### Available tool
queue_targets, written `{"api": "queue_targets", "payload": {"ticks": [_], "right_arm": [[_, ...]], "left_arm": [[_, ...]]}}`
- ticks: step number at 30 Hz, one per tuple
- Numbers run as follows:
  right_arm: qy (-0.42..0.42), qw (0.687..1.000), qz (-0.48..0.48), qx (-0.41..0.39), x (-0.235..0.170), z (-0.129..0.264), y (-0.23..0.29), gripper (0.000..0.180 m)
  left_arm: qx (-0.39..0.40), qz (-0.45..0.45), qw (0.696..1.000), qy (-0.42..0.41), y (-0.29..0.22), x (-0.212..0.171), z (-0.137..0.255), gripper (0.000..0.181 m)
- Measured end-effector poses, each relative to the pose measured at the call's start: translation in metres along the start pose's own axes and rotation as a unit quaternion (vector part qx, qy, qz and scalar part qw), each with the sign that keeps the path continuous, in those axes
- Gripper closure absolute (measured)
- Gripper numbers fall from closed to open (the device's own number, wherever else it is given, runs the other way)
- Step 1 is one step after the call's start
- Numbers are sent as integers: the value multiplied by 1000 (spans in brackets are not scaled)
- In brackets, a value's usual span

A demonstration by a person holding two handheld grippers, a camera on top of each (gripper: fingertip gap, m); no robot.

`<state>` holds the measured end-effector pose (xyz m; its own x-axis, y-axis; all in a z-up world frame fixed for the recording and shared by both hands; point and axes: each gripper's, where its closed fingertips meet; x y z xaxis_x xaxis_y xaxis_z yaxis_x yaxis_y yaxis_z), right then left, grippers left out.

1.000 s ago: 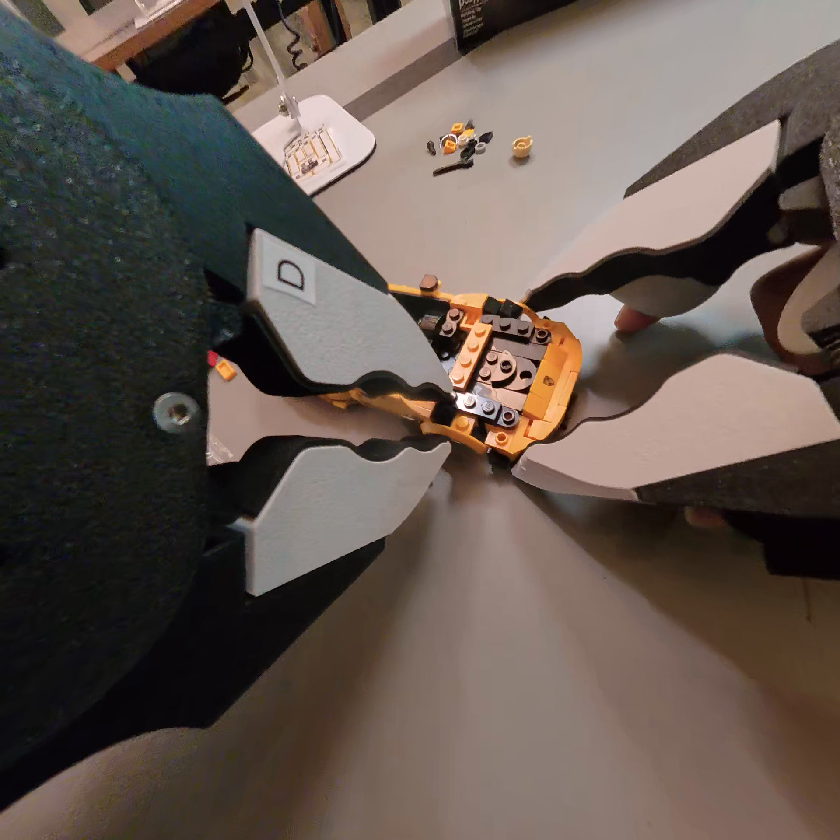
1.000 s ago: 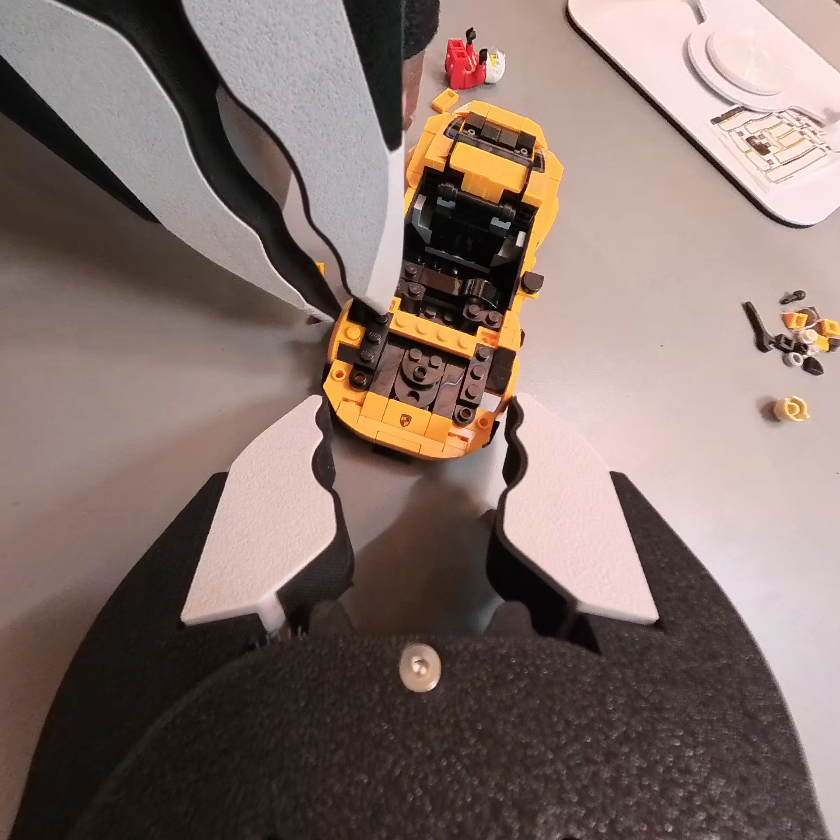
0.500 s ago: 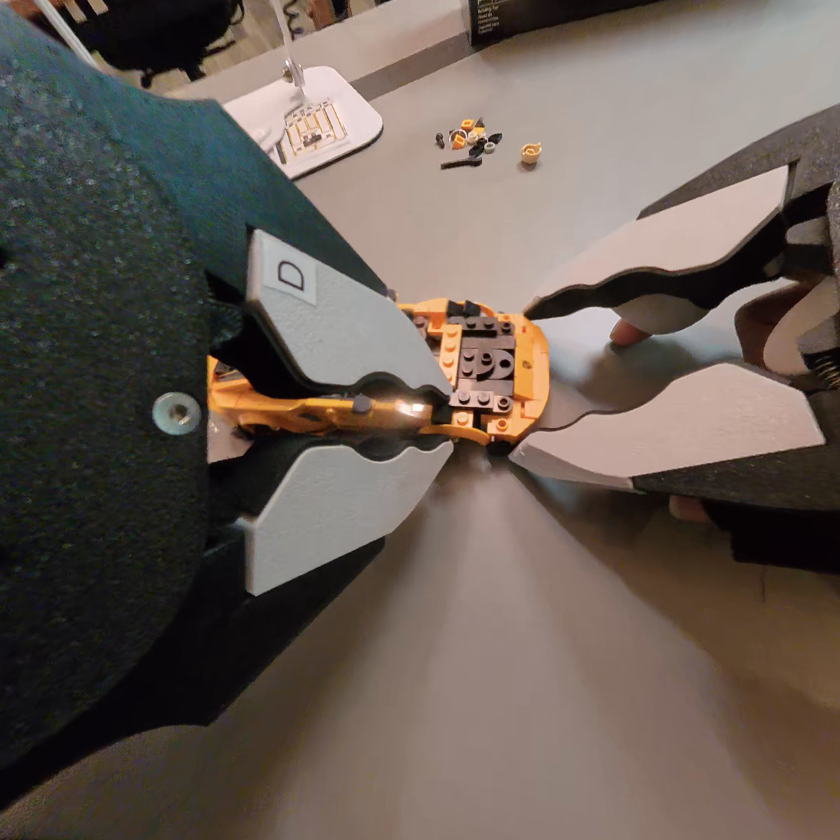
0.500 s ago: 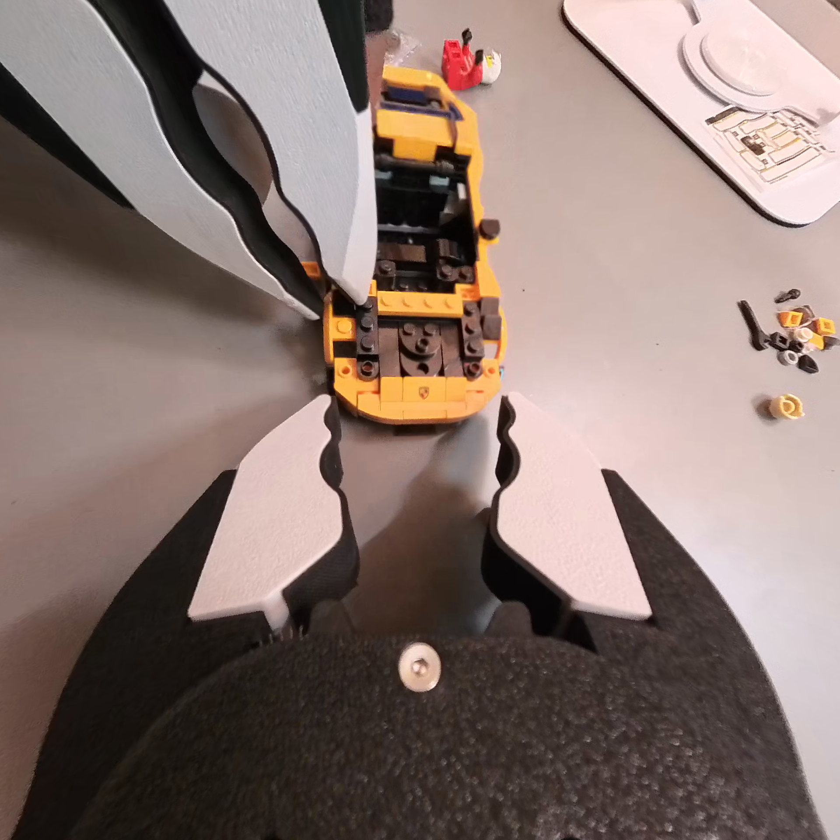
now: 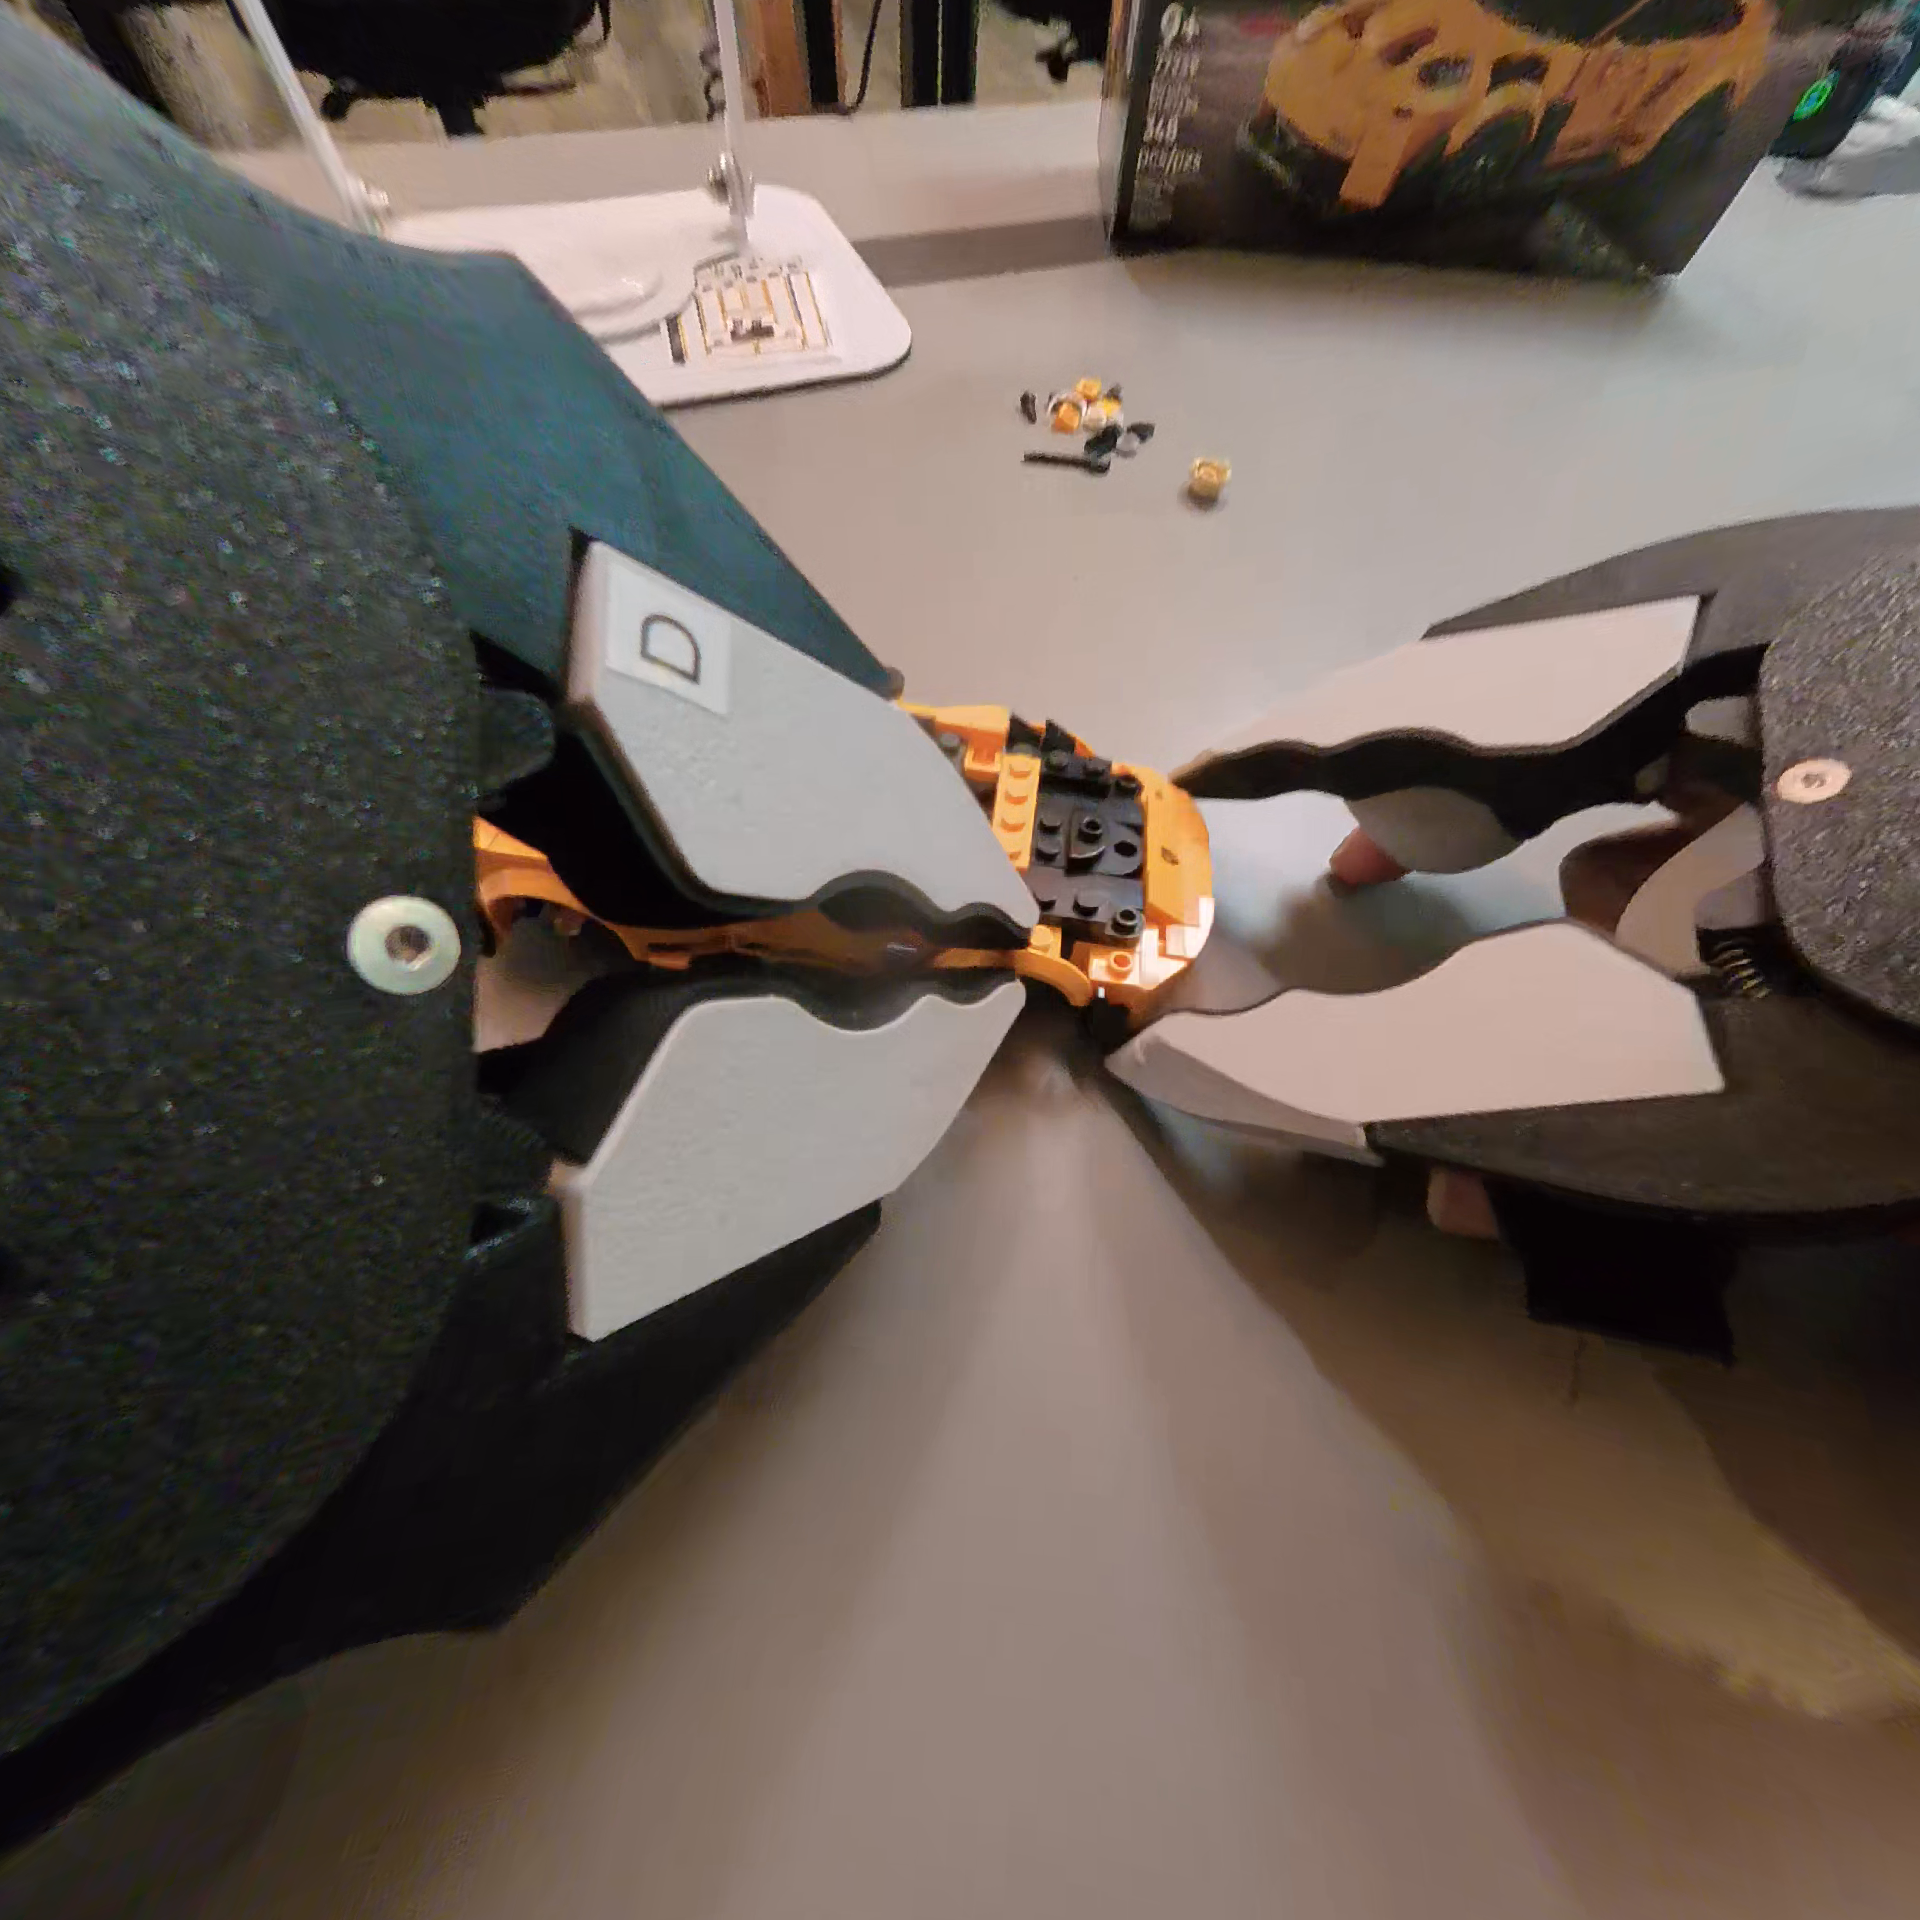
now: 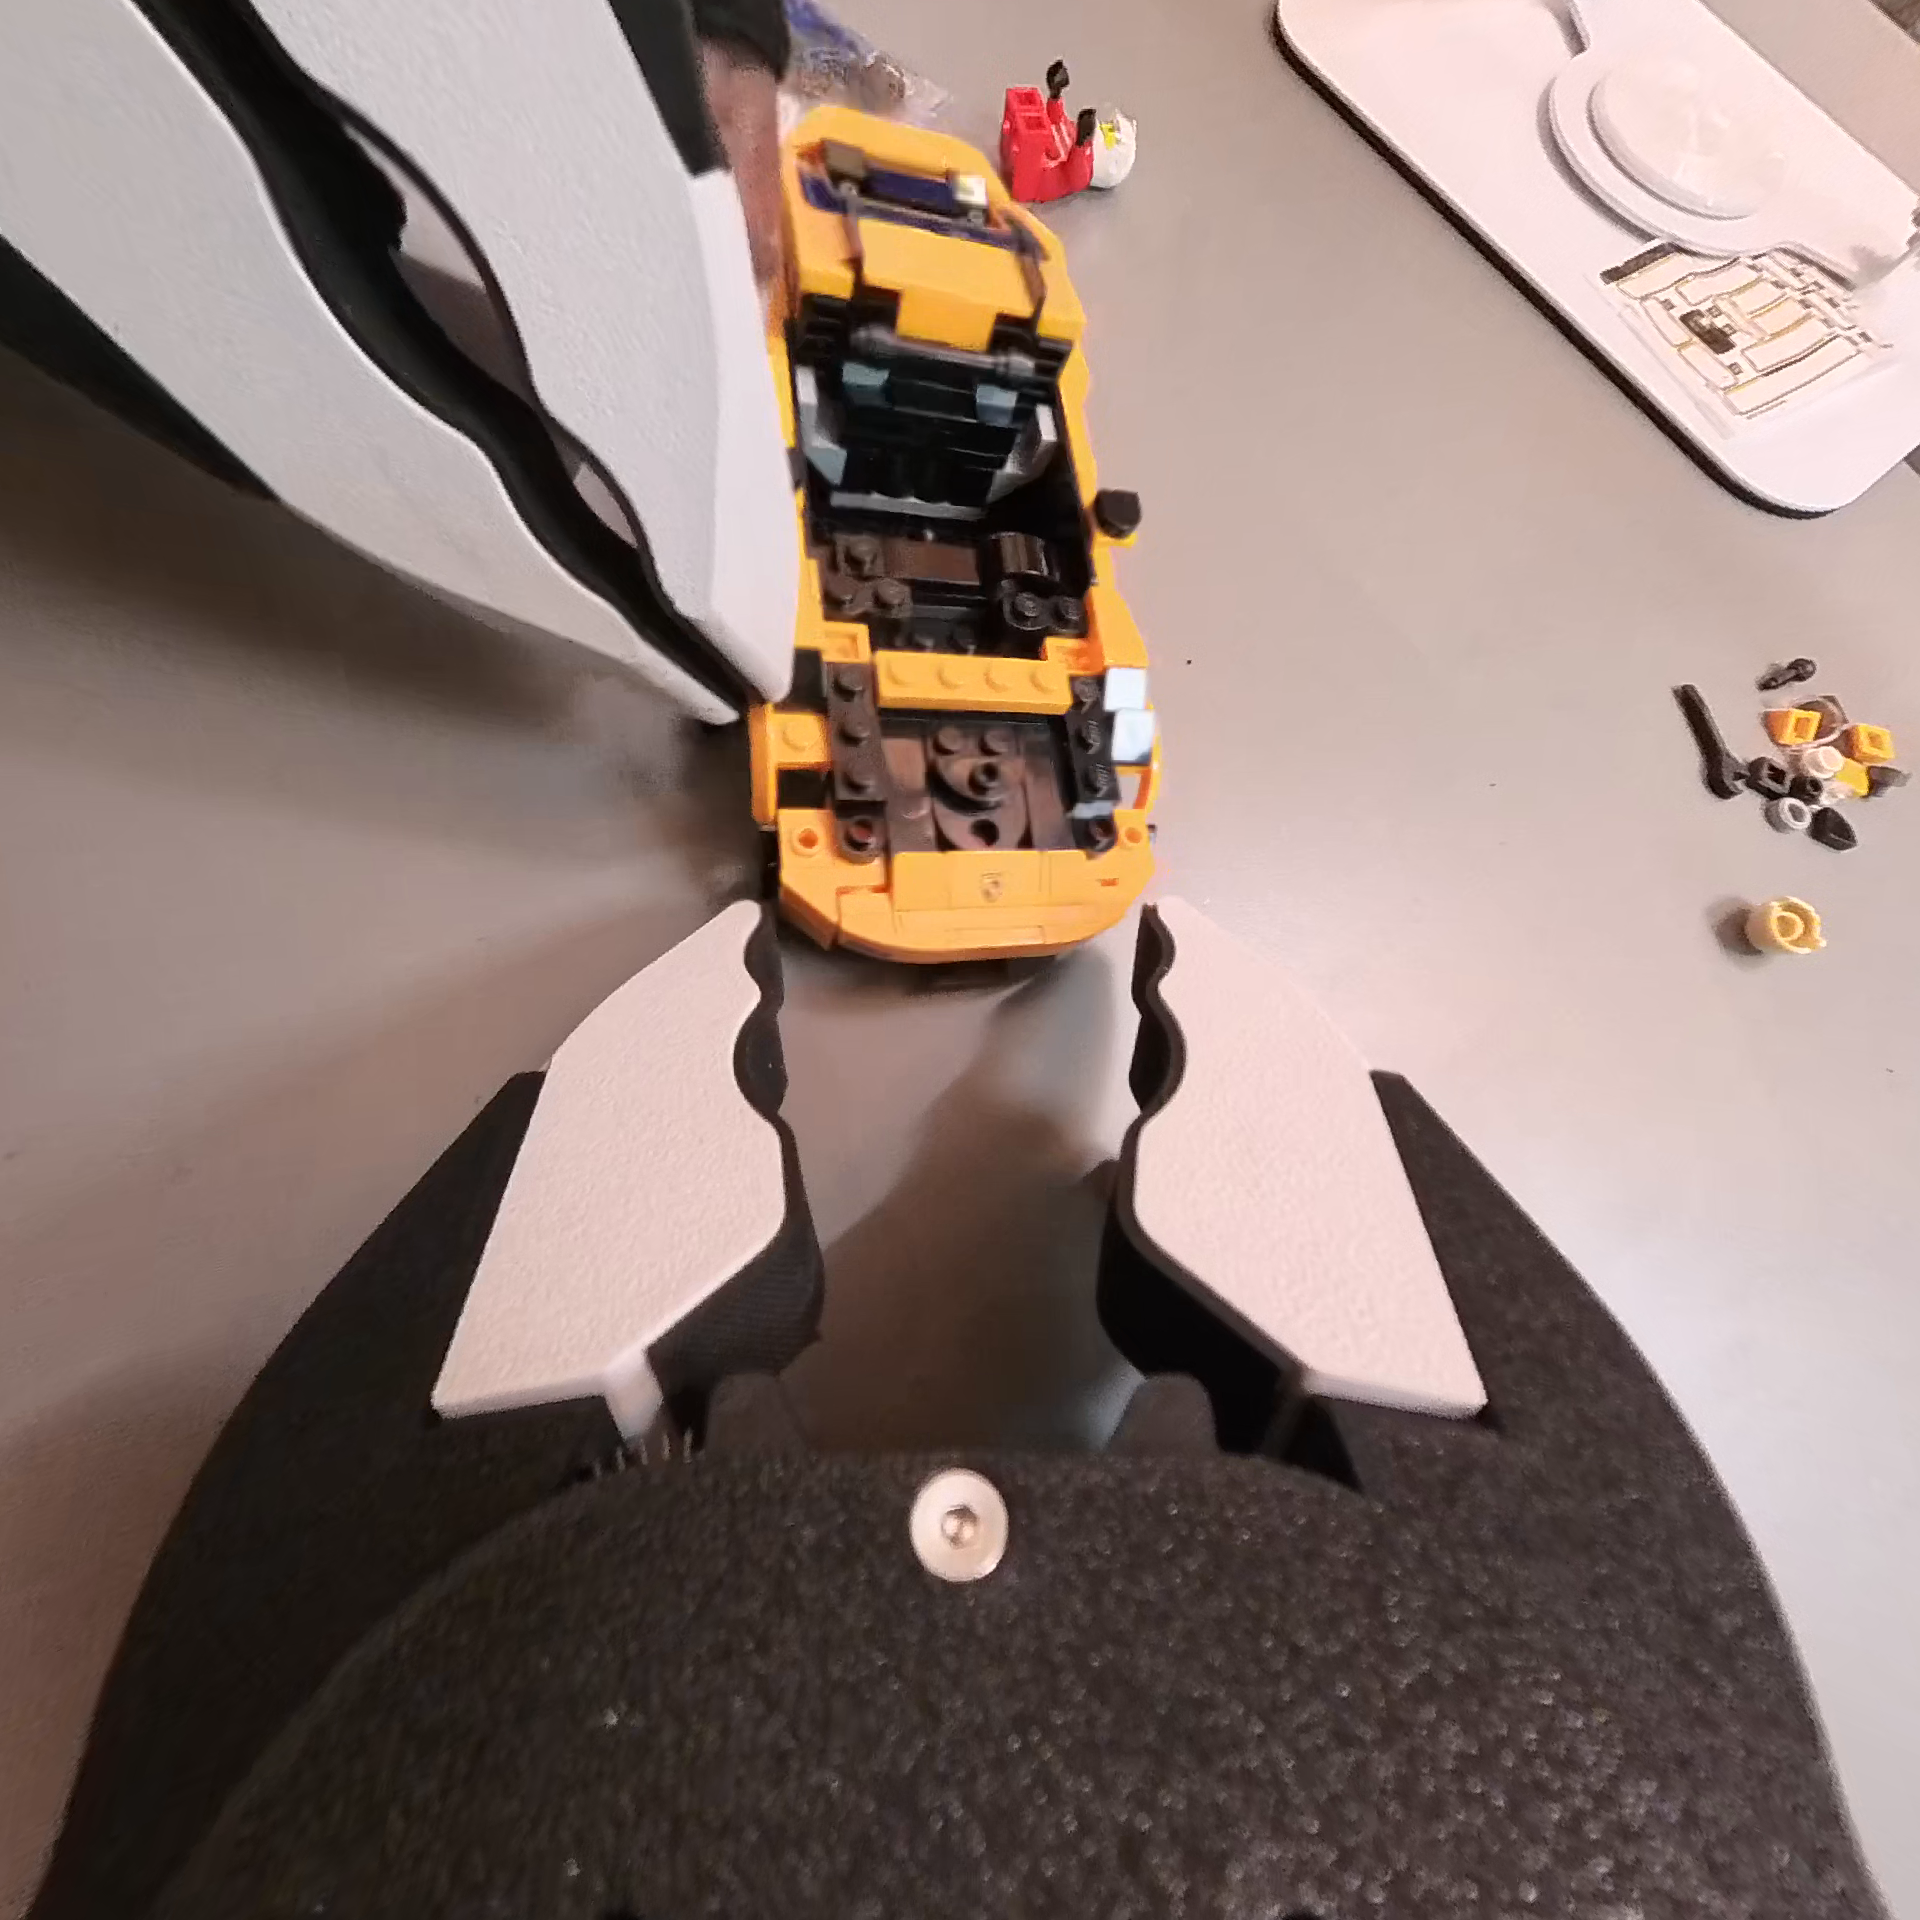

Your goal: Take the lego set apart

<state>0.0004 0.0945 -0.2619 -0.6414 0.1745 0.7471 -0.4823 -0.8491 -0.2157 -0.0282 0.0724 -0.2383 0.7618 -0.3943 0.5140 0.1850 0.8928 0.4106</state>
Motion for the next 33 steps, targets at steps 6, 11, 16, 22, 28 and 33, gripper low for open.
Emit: {"api": "queue_targets", "payload": {"ticks": [6,11,16,22,28,33], "right_arm": [[-1,1000,3,2,0,0,1,114],[-11,999,34,35,3,0,7,107],[-23,992,73,103,8,-7,4,95],[-26,973,130,190,19,-20,6,91],[-28,974,134,182,21,-25,7,97],[-21,978,122,170,22,-26,7,97]], "left_arm": [[-23,44,999,-1,-3,-1,6,172],[-53,58,996,48,-6,-11,1,161],[-64,62,993,78,0,-14,1,166],[-89,77,988,99,1,-16,-1,170],[-108,91,985,97,1,-16,-1,170],[-125,74,983,112,1,-17,-1,172]]}}
Point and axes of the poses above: each gripper's, where its closed fingertips meet, z back along the fingers, x out of its top, y = z × x across the jaws, and after that the axes turned 6 degrees about -x, right-handed
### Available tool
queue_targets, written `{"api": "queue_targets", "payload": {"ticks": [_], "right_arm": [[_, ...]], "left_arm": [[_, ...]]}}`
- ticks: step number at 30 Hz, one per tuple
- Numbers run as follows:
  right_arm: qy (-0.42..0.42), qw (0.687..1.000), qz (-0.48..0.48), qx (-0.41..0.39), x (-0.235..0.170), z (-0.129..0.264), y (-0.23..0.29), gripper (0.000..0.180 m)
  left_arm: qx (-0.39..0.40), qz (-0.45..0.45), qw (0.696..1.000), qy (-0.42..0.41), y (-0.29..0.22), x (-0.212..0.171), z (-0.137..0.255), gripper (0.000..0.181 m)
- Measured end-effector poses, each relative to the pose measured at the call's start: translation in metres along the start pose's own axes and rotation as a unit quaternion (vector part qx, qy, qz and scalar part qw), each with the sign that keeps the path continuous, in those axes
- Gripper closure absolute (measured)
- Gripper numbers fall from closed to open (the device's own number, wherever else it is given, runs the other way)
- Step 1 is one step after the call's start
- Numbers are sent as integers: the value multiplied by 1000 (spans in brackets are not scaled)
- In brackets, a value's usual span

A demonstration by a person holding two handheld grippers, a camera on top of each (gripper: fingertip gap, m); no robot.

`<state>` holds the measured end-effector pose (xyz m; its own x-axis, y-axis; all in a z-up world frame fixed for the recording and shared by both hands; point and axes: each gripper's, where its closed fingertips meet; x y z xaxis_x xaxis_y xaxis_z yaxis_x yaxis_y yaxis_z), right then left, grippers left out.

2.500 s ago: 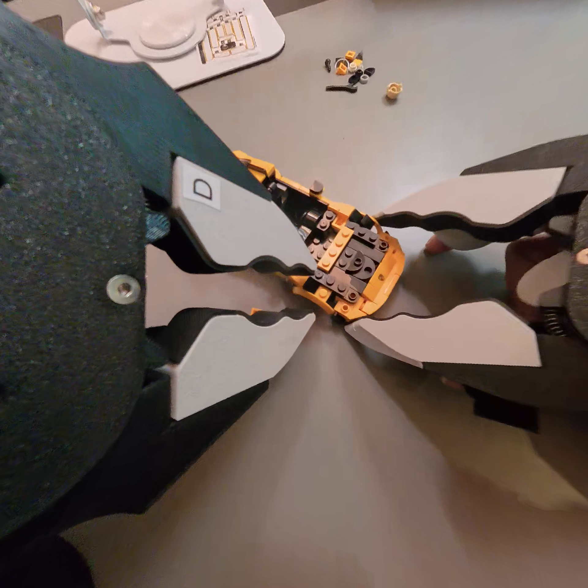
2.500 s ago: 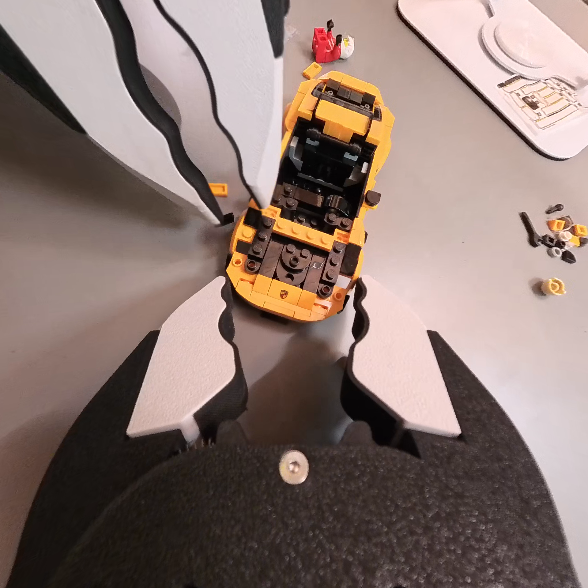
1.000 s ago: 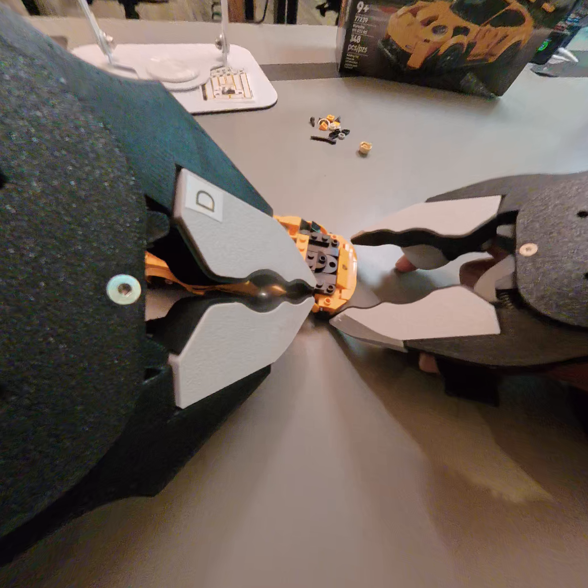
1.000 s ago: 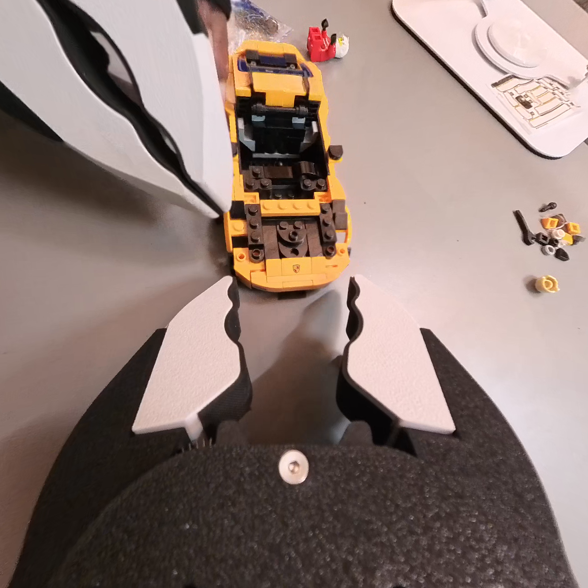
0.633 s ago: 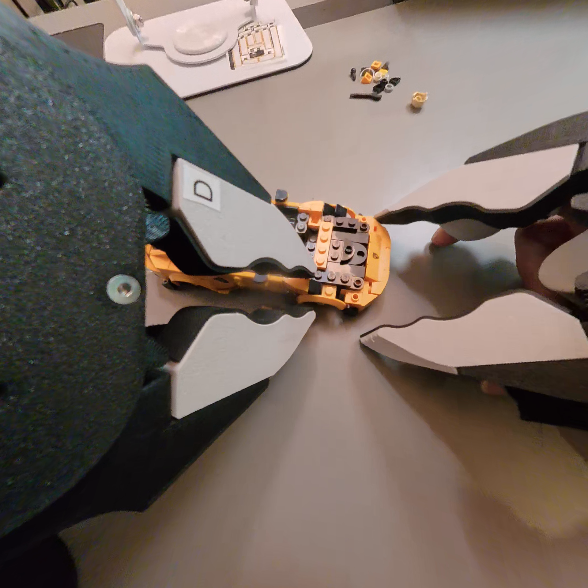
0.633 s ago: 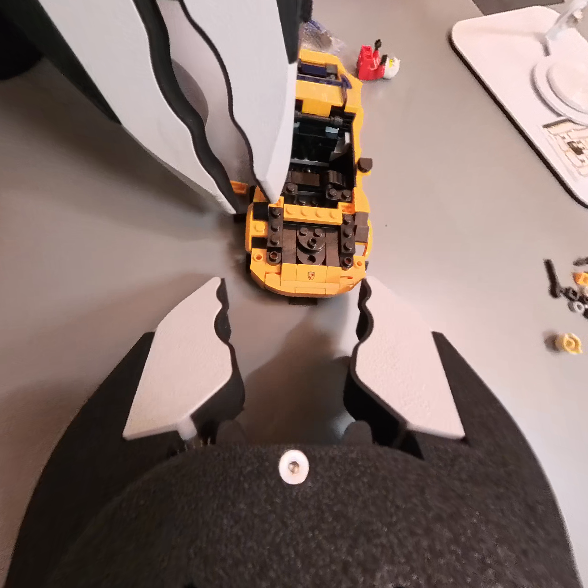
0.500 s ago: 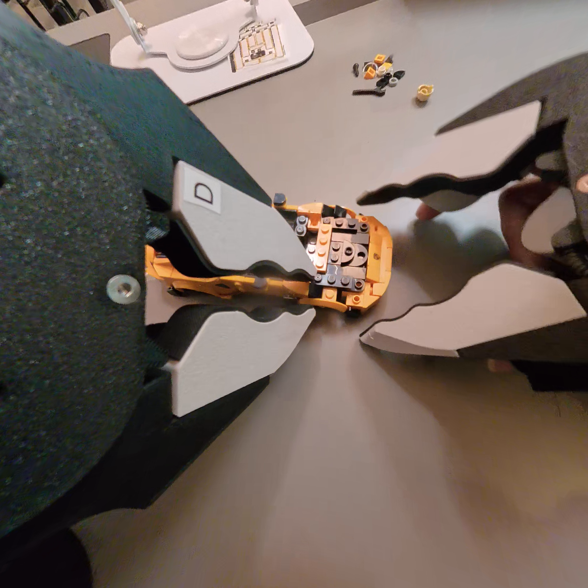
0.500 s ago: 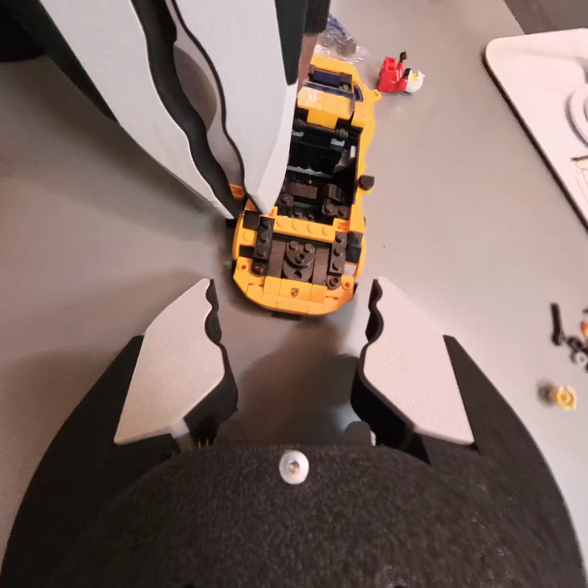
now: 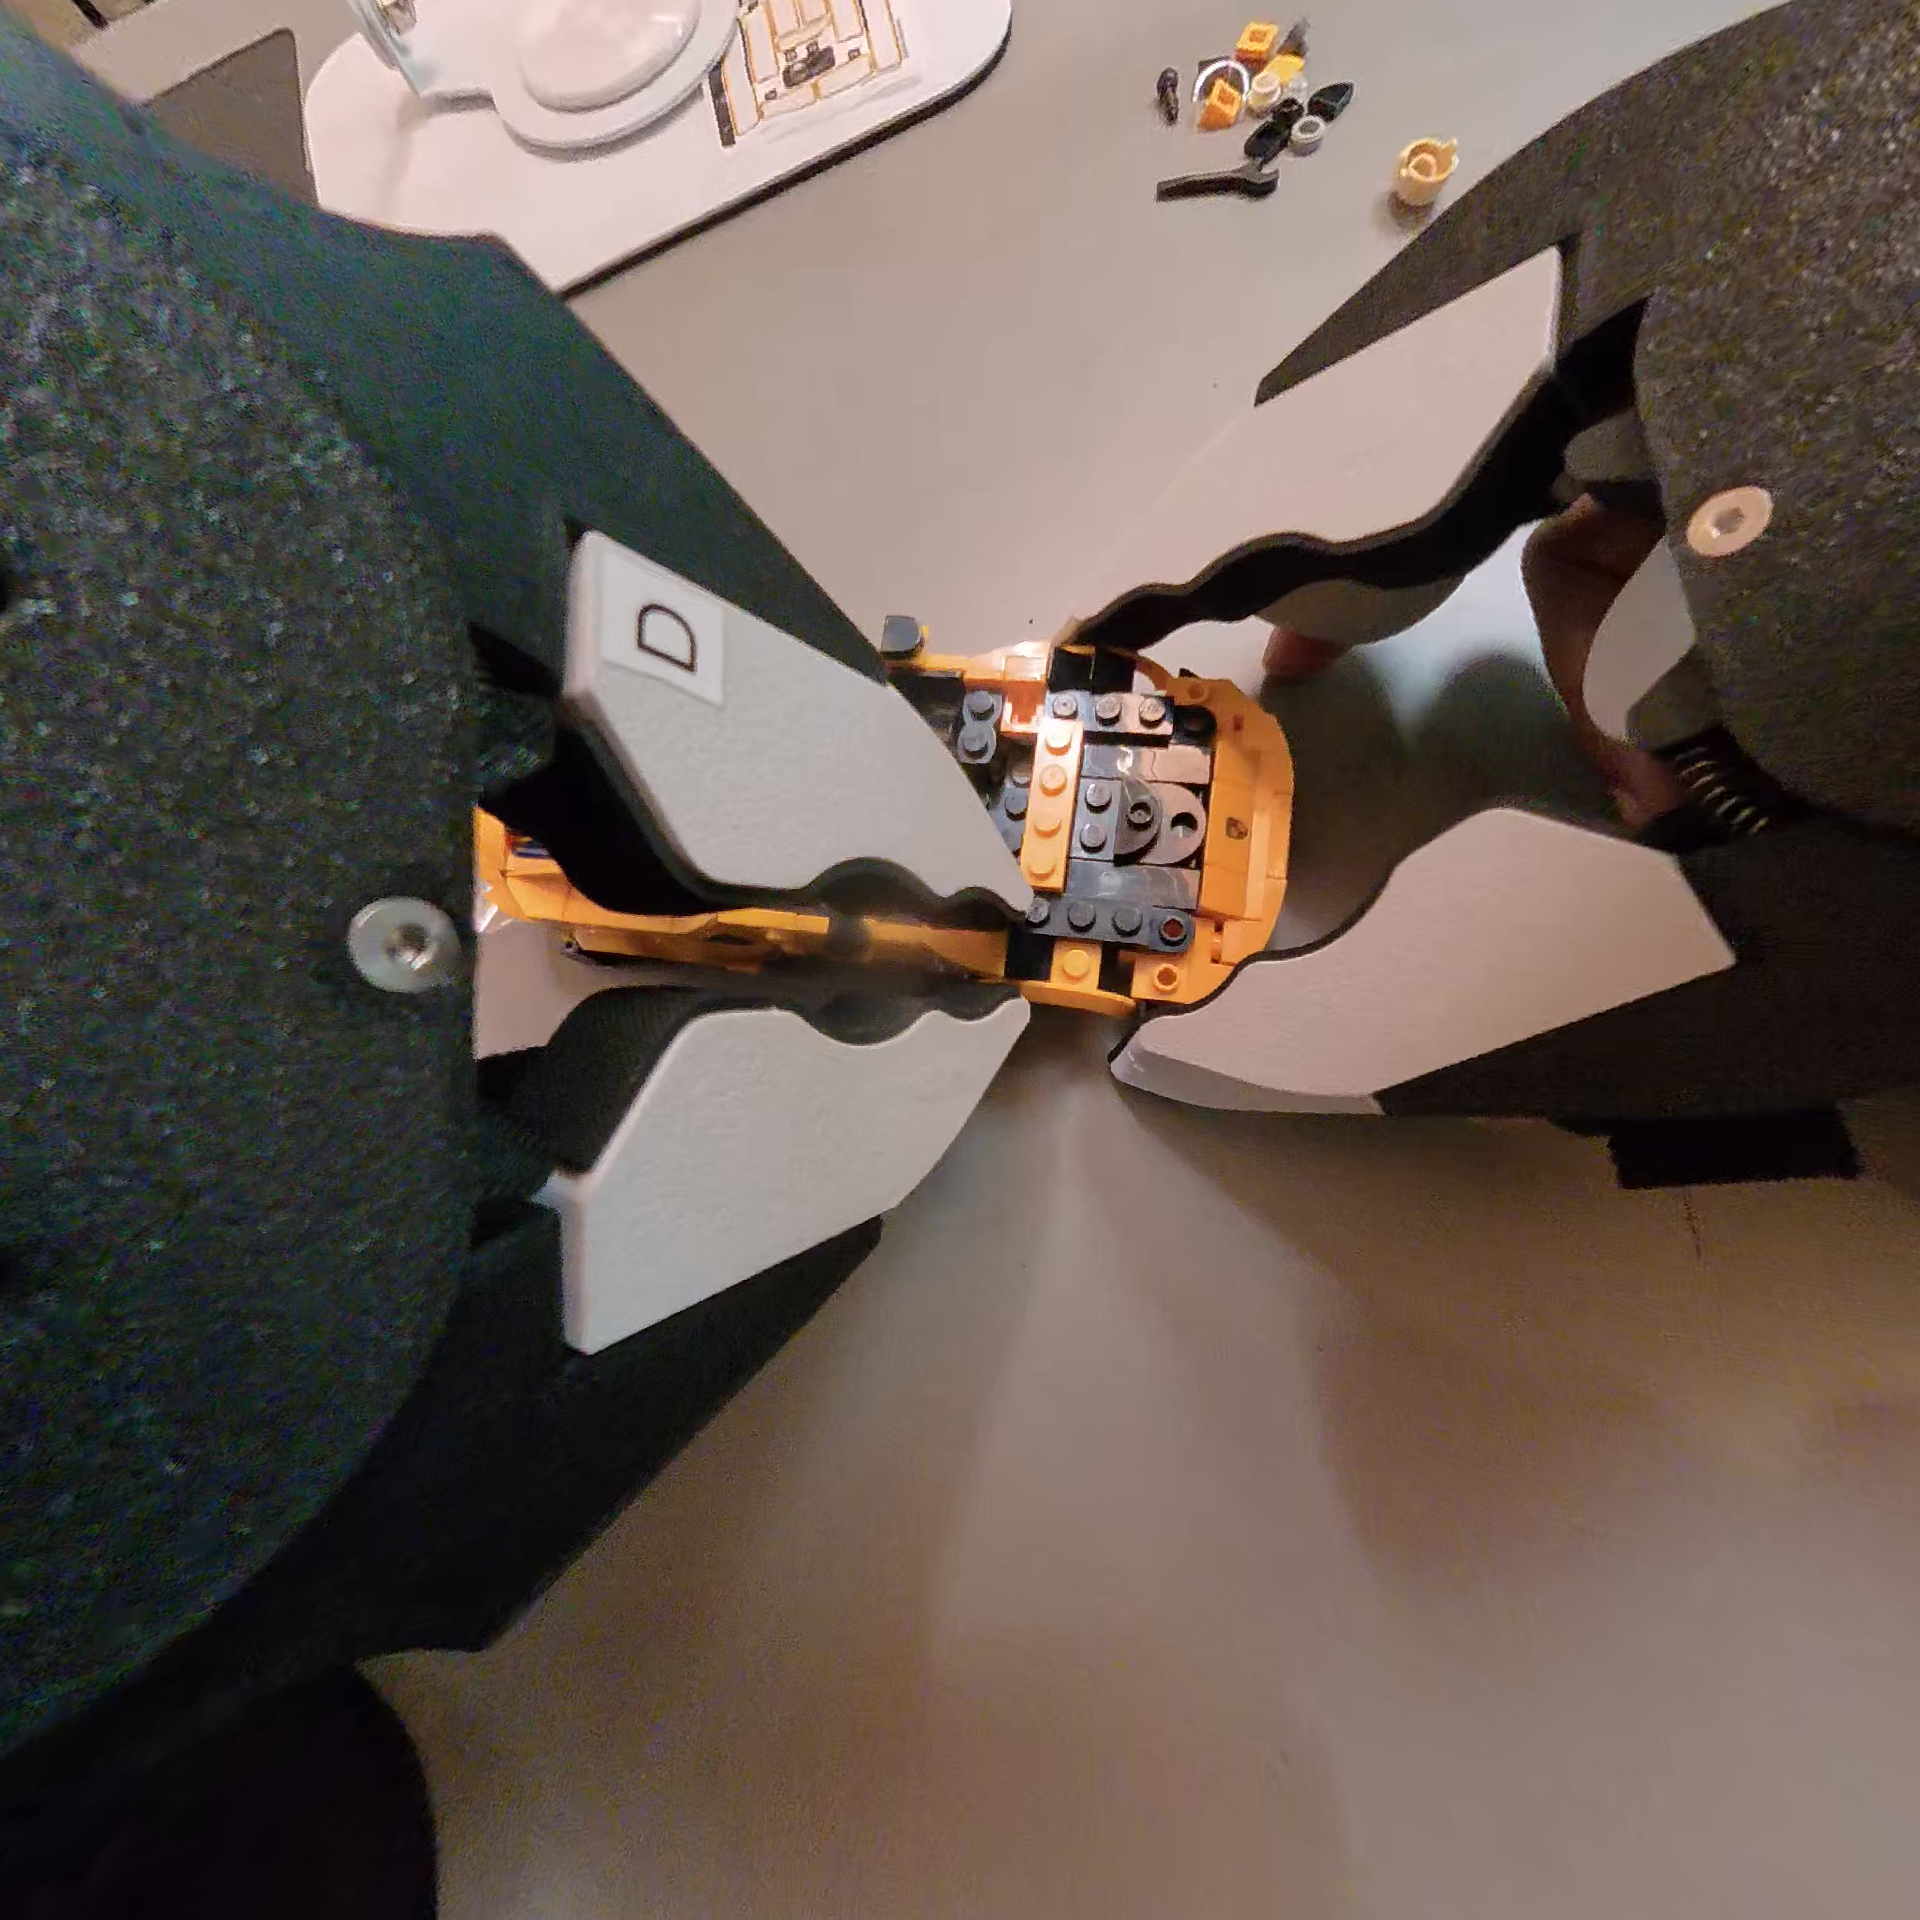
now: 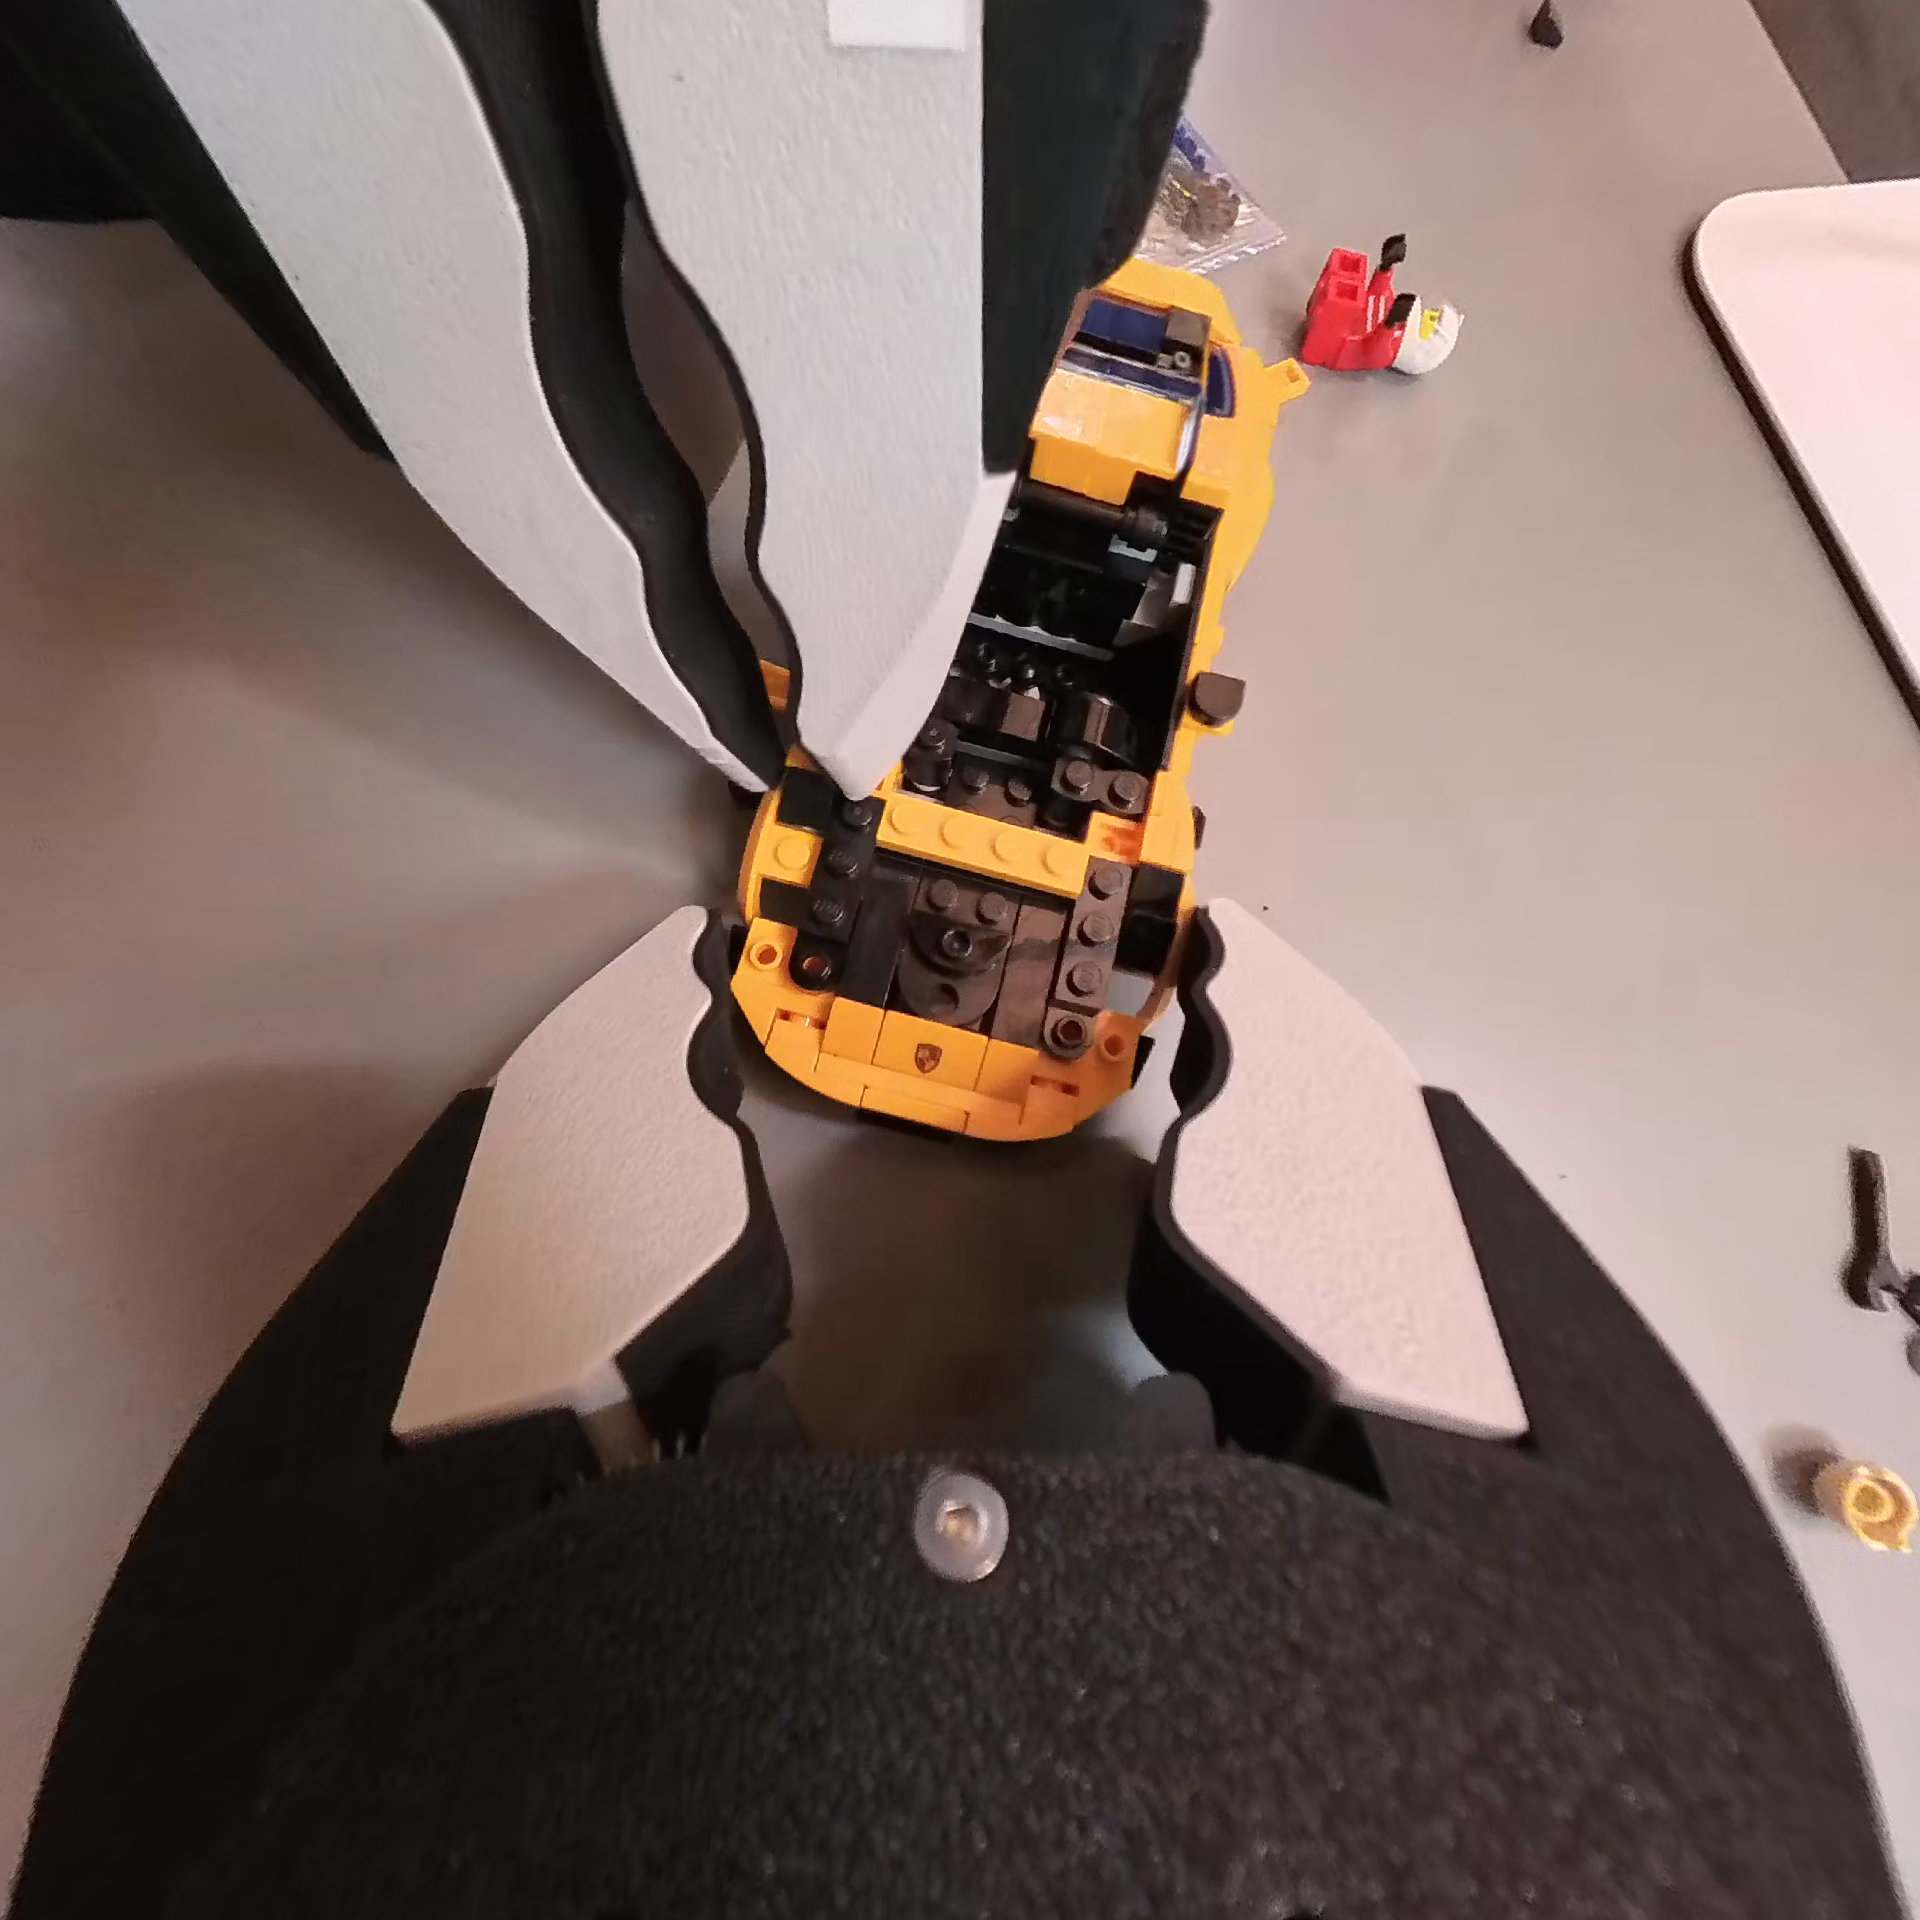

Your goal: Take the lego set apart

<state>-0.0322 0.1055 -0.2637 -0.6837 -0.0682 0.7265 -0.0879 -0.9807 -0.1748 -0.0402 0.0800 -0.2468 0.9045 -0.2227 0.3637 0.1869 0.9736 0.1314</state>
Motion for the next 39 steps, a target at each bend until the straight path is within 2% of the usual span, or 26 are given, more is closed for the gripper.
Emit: {"api": "queue_targets", "payload": {"ticks": [7,14,23,28,39], "right_arm": [[1,1000,-4,-7,1,0,1,97],[-1,1000,-10,-8,2,-1,1,97],[-6,1000,-24,-18,2,-1,-1,97],[-6,999,-29,-23,2,-1,-2,97],[-9,999,-31,-25,3,-2,-1,97]], "left_arm": [[-8,-39,999,27,-1,-1,0,173],[-75,-10,996,45,-1,-1,1,174],[-29,-10,999,43,2,-2,1,174],[8,-42,998,39,3,-2,1,174],[19,-84,996,1,4,0,4,175]]}}
Point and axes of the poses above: each gripper's, where its closed fingertips meet, z back along the fingers, x out of its top, y = z × x across the jaws, and after that the axes turned 6 degrees about -x, right-handed
